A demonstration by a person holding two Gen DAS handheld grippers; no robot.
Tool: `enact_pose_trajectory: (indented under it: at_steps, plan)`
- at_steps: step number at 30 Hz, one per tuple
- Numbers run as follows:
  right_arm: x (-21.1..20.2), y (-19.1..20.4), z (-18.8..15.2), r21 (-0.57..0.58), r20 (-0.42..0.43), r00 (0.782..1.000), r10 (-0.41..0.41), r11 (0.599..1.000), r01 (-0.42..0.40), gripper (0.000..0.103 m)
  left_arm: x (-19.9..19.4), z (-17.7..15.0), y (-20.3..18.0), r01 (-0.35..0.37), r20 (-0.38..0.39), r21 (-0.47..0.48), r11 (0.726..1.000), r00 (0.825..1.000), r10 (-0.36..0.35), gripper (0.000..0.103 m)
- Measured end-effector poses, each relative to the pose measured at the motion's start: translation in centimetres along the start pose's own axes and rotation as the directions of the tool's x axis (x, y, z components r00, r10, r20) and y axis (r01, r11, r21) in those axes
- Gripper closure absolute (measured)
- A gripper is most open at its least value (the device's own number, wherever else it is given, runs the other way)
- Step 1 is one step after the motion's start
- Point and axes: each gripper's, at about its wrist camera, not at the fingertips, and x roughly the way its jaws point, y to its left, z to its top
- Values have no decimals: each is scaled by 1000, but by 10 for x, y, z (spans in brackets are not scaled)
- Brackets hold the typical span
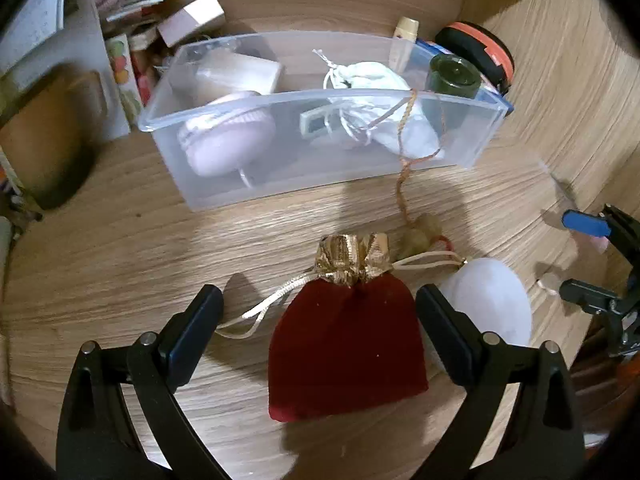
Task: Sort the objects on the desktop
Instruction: 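Grasp the red velvet pouch with the left gripper while the right gripper grasps the spiral shell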
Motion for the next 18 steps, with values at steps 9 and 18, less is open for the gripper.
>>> enact_pose_trajectory:
  at_steps: [9, 18]
  plan:
    - [5, 14, -15, -61, -57, 998, 24, 998, -27, 53, -3, -12, -14, -71, 32, 100, 992, 997, 68, 32]
    - [8, 15, -18, -33, -70, 996, 54, 998, -57, 81, -6, -13, -19, -34, 32, 125, 992, 999, 30, 53]
